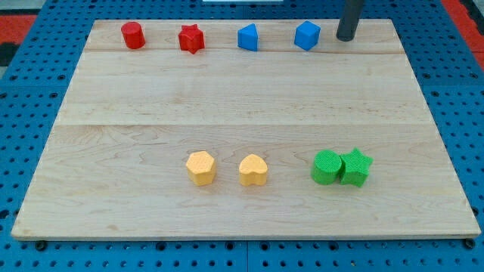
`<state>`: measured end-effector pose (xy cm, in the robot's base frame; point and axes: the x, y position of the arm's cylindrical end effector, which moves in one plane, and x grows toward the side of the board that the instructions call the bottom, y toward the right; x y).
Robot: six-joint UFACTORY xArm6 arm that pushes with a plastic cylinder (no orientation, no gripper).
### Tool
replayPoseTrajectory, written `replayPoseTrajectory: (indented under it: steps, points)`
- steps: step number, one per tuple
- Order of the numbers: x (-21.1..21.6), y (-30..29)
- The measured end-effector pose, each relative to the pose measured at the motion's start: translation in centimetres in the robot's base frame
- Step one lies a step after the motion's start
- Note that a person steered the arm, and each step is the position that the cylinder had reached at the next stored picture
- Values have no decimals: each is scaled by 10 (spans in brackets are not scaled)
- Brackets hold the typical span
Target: Group up the red blocks and blue blocks separately
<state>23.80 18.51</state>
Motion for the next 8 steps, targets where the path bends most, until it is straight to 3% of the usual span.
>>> replayPoseTrajectory:
  steps: [1,4,5,6,8]
  points:
    - [-5,-36]
    - [-8,-259]
    - [-8,-306]
    - [-8,-328]
    - [-12,-315]
